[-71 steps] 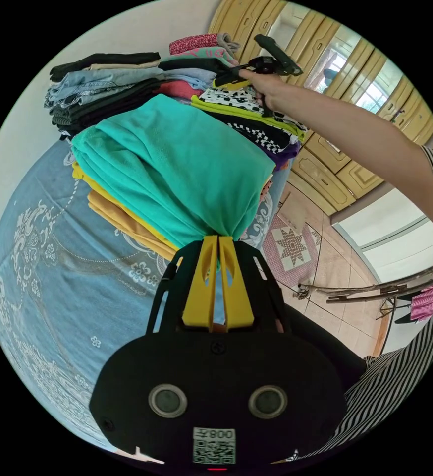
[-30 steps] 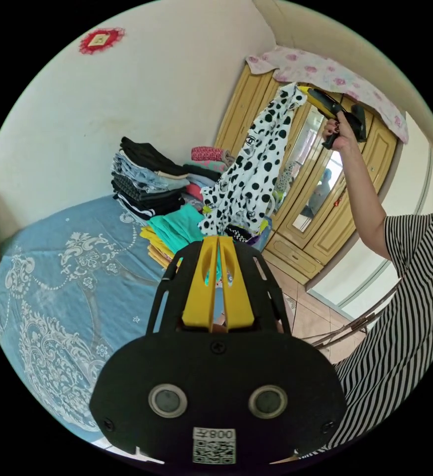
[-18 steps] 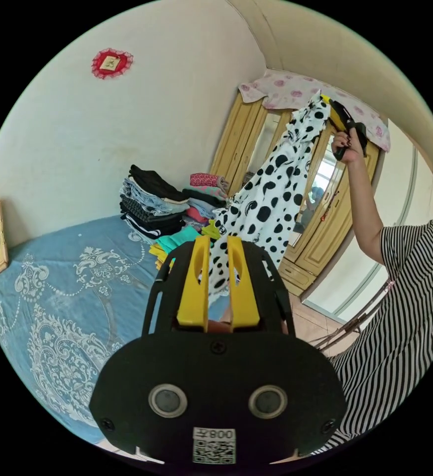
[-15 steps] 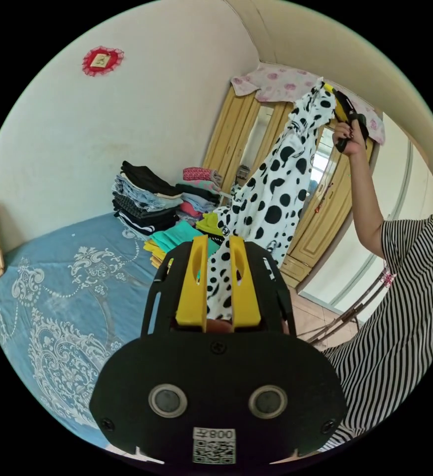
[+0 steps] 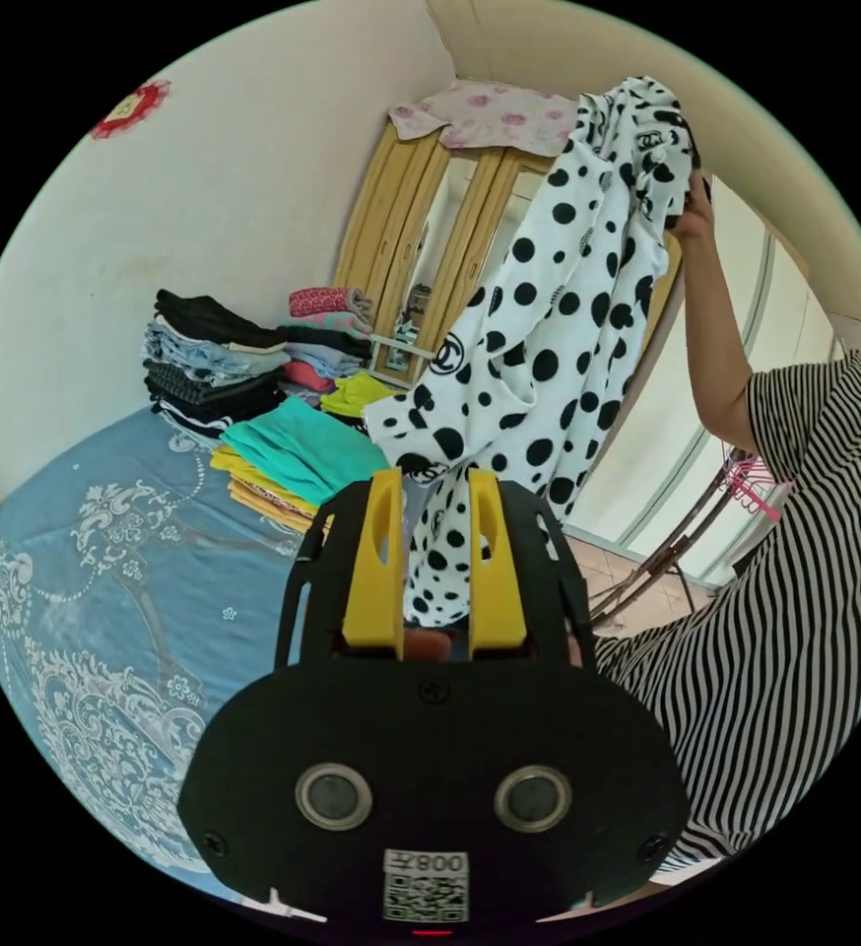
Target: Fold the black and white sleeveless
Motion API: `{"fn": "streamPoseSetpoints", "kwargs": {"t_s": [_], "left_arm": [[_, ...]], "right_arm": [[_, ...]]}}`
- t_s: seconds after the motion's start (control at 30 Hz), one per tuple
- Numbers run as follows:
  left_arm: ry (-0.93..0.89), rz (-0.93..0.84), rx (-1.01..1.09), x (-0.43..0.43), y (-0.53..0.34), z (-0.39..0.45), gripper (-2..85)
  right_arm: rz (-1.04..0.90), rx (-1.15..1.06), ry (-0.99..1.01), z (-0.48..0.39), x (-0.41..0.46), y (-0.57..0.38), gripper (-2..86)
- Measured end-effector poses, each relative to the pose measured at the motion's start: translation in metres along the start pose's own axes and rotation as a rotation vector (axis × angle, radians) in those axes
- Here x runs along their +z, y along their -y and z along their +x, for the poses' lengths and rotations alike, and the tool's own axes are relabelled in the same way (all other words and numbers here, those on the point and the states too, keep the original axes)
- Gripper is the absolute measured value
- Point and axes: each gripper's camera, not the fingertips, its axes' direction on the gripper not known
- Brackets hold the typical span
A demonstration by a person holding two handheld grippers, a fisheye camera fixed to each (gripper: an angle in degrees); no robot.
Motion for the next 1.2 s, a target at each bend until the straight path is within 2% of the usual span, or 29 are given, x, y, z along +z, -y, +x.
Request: {"fn": "streamPoseSetpoints", "kwargs": {"t_s": [0.27,0.47,0.63,0.73,0.83,1.0,1.2], "left_arm": [[0.071,0.005,0.059,-0.005,0.046,-0.038,10.5],[0.014,0.070,-0.096,-0.020,0.062,-0.113,11.0],[-0.369,0.251,-0.455,-0.014,0.045,-0.252,11.8],[-0.561,0.316,-0.554,0.006,0.055,-0.307,10.5],[-0.698,0.311,-0.533,0.021,0.086,-0.336,5.8],[-0.711,0.293,-0.478,-0.001,0.127,-0.356,2.7],[-0.646,0.470,-0.454,-0.117,0.154,-0.396,2.0]], "right_arm": [[0.015,0.009,0.032,-0.009,0.004,0.008,0.6],[0.015,0.027,0.049,-0.010,0.008,0.012,0.6],[0.015,0.016,0.043,-0.016,0.007,0.014,0.6],[0.014,0.026,0.041,-0.015,0.007,0.013,0.6],[0.018,0.043,0.037,-0.012,0.006,0.010,0.6],[0.029,0.072,0.017,-0.003,-0.002,0.000,0.6],[0.085,0.126,-0.004,0.017,-0.019,-0.023,0.6]]}}
